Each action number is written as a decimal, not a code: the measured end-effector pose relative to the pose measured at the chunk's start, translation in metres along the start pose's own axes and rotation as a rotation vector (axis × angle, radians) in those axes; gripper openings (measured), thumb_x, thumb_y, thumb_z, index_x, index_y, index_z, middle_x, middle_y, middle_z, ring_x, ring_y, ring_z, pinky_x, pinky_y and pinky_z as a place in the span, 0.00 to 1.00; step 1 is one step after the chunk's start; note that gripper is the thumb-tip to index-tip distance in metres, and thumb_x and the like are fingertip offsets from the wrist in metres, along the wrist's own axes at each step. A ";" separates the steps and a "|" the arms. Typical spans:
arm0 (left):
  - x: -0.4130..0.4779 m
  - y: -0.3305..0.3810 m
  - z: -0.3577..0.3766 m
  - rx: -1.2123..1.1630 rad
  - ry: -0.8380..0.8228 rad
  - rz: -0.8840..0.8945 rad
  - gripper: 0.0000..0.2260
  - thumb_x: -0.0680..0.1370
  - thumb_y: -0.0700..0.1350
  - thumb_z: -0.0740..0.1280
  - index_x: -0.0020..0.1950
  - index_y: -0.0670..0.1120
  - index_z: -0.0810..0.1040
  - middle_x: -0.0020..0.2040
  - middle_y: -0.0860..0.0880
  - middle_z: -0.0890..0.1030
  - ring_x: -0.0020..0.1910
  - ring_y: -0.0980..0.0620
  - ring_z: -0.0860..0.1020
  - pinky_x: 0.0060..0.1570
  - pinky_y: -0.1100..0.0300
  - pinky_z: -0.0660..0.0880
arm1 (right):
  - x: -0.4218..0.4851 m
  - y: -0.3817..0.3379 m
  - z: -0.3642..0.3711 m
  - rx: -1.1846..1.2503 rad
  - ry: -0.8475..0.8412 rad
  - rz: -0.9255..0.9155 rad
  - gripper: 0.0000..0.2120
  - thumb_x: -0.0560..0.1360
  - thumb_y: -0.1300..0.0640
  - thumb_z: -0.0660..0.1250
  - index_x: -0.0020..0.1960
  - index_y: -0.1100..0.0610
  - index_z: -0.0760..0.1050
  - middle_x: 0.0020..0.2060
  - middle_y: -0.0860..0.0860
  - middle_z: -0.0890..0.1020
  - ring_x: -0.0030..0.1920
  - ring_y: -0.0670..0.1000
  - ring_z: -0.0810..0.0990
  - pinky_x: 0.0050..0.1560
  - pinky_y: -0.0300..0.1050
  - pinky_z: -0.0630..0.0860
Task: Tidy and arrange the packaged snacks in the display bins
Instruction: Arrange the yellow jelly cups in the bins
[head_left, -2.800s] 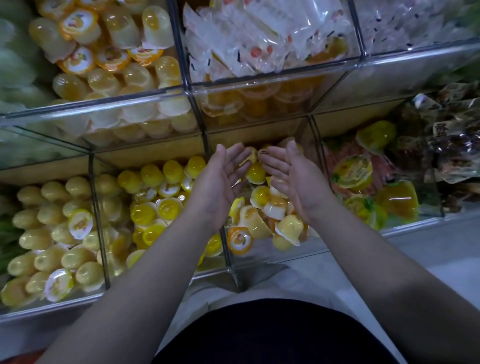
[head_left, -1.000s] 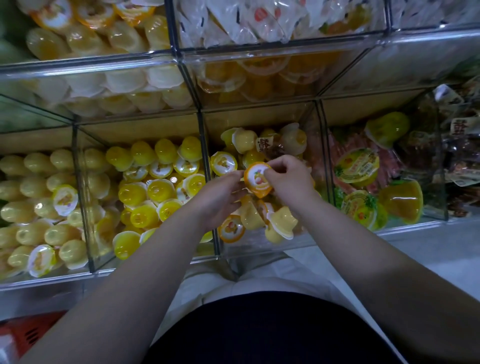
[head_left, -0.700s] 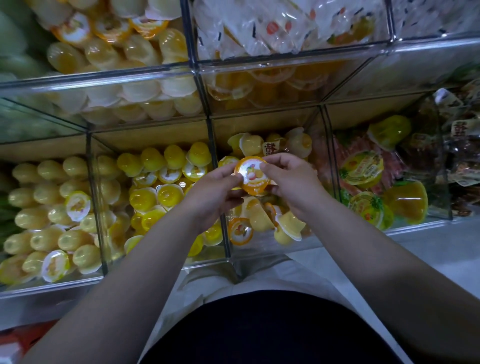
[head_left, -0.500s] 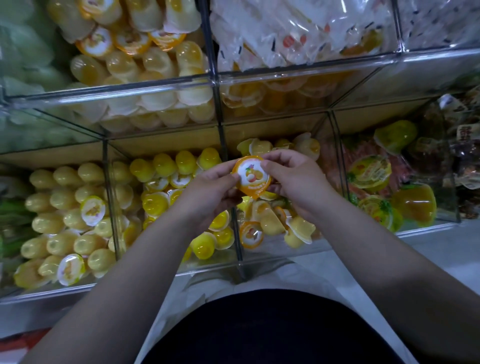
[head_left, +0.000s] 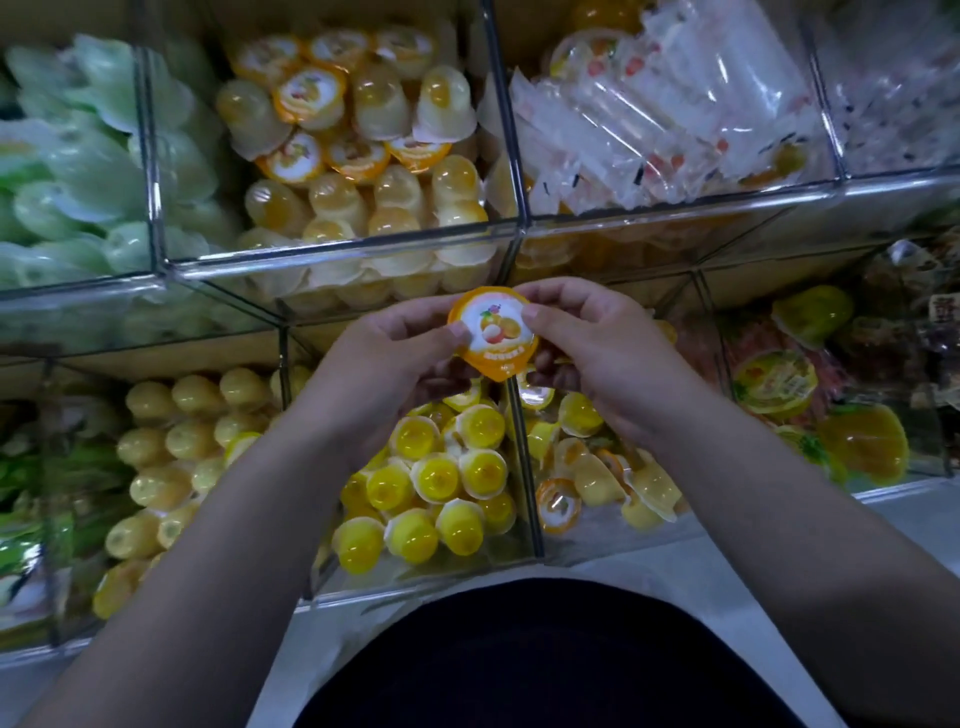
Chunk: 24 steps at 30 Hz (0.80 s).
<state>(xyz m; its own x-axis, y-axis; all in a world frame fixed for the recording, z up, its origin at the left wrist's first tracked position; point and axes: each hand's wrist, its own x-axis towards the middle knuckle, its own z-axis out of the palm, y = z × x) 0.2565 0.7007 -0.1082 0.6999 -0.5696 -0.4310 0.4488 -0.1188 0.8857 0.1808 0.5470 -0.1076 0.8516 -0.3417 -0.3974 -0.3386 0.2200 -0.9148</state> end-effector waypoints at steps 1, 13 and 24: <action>0.000 0.005 -0.005 0.003 -0.008 0.008 0.08 0.77 0.38 0.65 0.52 0.48 0.82 0.39 0.49 0.85 0.32 0.55 0.80 0.41 0.61 0.80 | 0.000 -0.005 0.005 -0.003 -0.006 -0.006 0.06 0.79 0.62 0.65 0.49 0.53 0.79 0.35 0.50 0.78 0.27 0.42 0.73 0.32 0.38 0.78; 0.003 0.065 -0.053 -0.021 -0.002 0.120 0.07 0.77 0.36 0.65 0.53 0.45 0.78 0.40 0.49 0.84 0.31 0.55 0.81 0.37 0.62 0.81 | 0.019 -0.050 0.060 0.074 -0.031 -0.094 0.07 0.80 0.61 0.63 0.49 0.52 0.78 0.35 0.51 0.79 0.28 0.43 0.73 0.34 0.41 0.80; 0.047 0.096 -0.066 -0.080 0.170 0.175 0.06 0.79 0.37 0.66 0.49 0.47 0.79 0.39 0.50 0.84 0.32 0.55 0.80 0.40 0.60 0.81 | 0.073 -0.078 0.080 -0.038 0.037 -0.183 0.07 0.79 0.61 0.65 0.55 0.51 0.77 0.39 0.50 0.81 0.32 0.43 0.77 0.42 0.44 0.82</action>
<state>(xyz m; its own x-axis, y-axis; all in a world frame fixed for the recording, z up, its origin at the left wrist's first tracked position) 0.3695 0.7159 -0.0546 0.8511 -0.4302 -0.3009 0.3501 0.0380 0.9359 0.3020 0.5782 -0.0594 0.8855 -0.4061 -0.2258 -0.1948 0.1168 -0.9739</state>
